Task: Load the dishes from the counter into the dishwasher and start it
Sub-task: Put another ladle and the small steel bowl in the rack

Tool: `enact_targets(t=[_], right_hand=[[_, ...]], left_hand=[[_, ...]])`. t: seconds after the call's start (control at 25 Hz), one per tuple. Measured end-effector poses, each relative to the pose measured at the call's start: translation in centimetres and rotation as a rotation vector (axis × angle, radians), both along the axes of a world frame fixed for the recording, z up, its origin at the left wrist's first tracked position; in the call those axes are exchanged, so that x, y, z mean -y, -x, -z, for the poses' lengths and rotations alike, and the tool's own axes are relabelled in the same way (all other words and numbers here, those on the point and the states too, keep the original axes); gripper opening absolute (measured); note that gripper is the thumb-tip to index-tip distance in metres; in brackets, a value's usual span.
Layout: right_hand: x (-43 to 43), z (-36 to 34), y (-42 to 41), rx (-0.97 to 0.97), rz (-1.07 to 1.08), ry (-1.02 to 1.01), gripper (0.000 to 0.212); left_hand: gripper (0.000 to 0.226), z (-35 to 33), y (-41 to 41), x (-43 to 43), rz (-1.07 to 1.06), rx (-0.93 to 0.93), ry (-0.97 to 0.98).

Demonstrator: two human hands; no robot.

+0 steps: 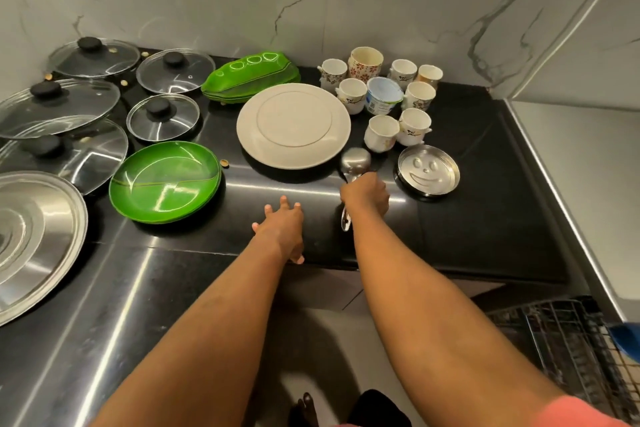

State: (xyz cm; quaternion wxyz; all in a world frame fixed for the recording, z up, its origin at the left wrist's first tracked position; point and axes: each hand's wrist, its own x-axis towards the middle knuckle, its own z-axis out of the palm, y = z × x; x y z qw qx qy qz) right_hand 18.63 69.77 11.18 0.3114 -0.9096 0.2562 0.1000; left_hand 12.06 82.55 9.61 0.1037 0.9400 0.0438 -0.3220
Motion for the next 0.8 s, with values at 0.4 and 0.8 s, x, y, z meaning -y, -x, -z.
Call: enact_targets(t=[0.4,0.8], right_hand=[[3.3,1.3,3.7,-0.042,-0.243,0.2,0.029],[4.6,1.1,6.0,0.076,-0.303,0.119,0.026]], left_hand=[[0.113,0.1,0.7,-0.1,0.037,0.032,0.007],[0.103,0.1,1.6,0.0,0.029,0.068,-0.01]])
